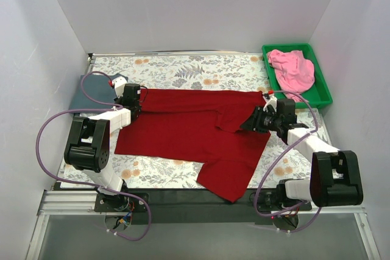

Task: Fold and stack the t-shirts
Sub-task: Fold the tshirt

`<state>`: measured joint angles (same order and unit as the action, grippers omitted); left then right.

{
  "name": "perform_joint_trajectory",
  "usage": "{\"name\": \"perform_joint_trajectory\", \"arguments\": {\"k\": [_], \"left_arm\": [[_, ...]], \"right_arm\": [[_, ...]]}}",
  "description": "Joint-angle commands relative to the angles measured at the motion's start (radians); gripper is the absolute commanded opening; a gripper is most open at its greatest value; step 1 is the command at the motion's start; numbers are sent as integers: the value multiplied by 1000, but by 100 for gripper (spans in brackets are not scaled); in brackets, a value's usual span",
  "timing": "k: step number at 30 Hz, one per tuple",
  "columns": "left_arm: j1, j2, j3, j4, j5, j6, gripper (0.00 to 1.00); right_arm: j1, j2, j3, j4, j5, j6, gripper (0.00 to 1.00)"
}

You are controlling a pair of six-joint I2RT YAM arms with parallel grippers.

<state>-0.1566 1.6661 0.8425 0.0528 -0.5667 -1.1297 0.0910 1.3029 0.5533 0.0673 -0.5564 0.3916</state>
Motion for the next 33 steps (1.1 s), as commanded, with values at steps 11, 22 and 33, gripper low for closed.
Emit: {"name": "perform_joint_trajectory", "arguments": {"k": [11, 22, 33], "left_arm": [[-4, -14, 26, 10, -50, 11, 3], [-4, -11, 29, 12, -56, 18, 3], [-4, 0, 18, -84, -156, -59, 3]], "right_arm": [[-36, -96, -3, -202, 256, -8, 29], [-30, 53, 145, -196, 201, -79, 27], [-34, 148, 118, -311, 358, -54, 26]]}}
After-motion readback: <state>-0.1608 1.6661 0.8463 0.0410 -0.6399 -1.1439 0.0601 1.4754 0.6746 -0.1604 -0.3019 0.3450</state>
